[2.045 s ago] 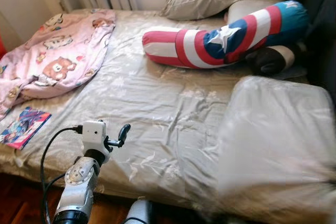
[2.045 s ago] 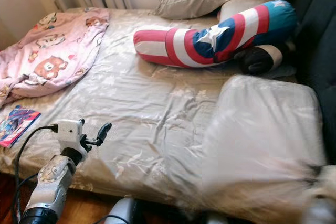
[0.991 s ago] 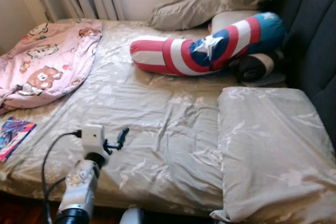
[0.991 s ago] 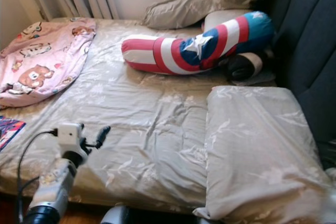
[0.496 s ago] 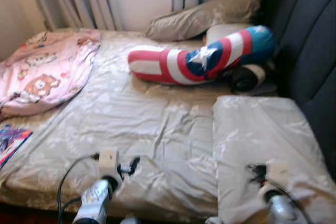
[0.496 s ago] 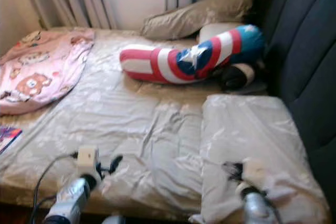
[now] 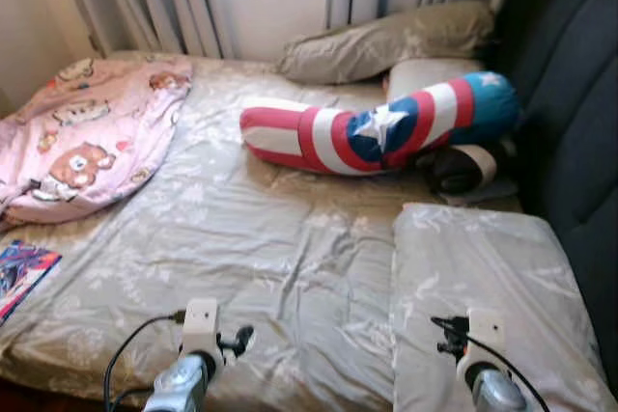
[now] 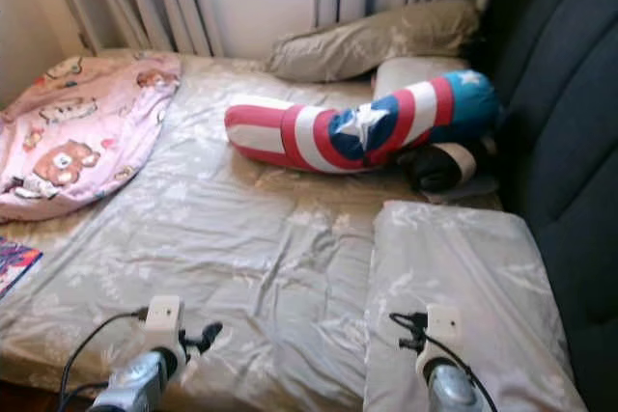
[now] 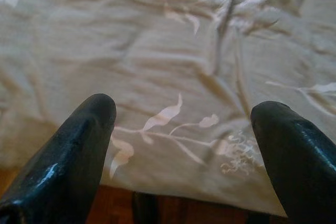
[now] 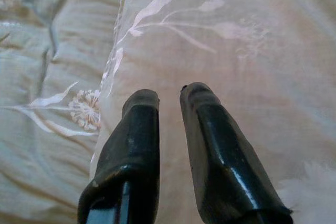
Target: Clean up the room
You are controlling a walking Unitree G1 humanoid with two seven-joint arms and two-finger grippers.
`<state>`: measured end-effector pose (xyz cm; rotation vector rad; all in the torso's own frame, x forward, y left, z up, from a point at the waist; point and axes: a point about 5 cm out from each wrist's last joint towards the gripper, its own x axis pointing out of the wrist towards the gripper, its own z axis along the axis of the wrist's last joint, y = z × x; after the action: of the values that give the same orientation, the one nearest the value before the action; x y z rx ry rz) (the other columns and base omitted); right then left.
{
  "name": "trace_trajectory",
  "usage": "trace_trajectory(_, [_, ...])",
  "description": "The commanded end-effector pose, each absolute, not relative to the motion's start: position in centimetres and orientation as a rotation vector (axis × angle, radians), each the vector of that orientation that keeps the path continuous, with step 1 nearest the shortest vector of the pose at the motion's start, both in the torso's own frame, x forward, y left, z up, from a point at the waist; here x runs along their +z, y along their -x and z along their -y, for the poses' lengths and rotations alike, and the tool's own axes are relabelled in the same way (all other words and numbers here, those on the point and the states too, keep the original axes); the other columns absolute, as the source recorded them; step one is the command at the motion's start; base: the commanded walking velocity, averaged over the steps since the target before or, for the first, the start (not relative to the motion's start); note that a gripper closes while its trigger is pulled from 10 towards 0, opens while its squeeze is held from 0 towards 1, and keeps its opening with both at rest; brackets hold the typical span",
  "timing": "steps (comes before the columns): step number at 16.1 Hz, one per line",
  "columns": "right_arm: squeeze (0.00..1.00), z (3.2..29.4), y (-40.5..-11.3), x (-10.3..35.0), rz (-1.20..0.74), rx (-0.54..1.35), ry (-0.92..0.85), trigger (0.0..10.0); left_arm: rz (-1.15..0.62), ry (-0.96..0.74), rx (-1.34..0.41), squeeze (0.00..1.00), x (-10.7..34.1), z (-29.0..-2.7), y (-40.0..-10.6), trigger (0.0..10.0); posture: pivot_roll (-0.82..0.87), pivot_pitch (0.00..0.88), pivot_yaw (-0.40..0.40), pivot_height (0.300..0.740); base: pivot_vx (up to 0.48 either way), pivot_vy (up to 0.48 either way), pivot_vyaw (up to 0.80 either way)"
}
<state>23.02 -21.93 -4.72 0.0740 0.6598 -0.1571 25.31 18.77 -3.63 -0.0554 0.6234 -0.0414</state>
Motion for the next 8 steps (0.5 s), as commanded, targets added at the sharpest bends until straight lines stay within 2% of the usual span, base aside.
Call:
trace_trajectory(1, [0.0,21.6,-22.0,-5.6,-0.723,-0.183,-0.097,10.0,-0.684,0.038,-0.036,0.0,-4.4,-18.8,-24.5,10.0,-0.01,0.0,-0.011,0.74,0.0,0.0,0.0])
trace_trajectory(8, [0.0,18.9,-18.4,-8.1,-0.854,-0.147,-0.116,10.0,-0.772,0.054,0.04,0.0,-5.8,-19.7,-22.4,10.0,-0.02,0.0,-0.001,0.74,0.0,0.0,0.0])
